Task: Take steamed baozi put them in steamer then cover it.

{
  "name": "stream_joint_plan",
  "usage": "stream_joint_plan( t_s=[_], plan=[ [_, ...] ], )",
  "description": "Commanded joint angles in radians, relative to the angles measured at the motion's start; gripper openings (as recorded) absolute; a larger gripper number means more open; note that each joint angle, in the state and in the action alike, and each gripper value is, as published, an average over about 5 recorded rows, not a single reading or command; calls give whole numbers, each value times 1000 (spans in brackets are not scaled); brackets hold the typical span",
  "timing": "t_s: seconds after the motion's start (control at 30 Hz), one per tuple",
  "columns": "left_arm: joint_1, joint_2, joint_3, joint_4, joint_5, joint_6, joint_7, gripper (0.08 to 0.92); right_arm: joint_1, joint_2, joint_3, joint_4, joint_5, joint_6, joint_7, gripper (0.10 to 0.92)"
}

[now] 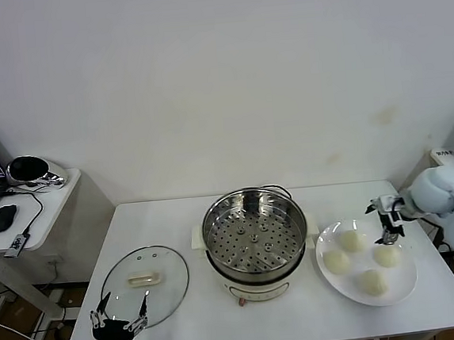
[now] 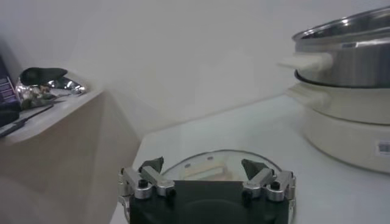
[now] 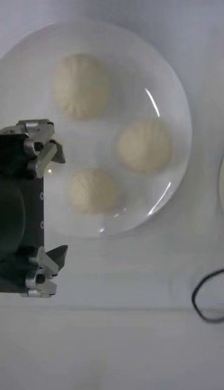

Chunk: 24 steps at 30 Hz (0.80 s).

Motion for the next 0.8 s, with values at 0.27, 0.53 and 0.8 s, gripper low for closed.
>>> stream_joint_plan(
  t_s=[0.27, 0.53, 0.8],
  plan=[
    [30, -7, 2, -11, 12, -2, -1, 823, 57, 139, -70, -206, -57, 46, 46, 823],
    [39, -9, 0, -12, 11, -5, -3, 823, 57, 149, -54, -233, -71, 50, 55, 823],
    [30, -2, -6, -9, 10, -4, -2, 823, 46, 148, -42, -233, -78, 48, 67, 819]
  ],
)
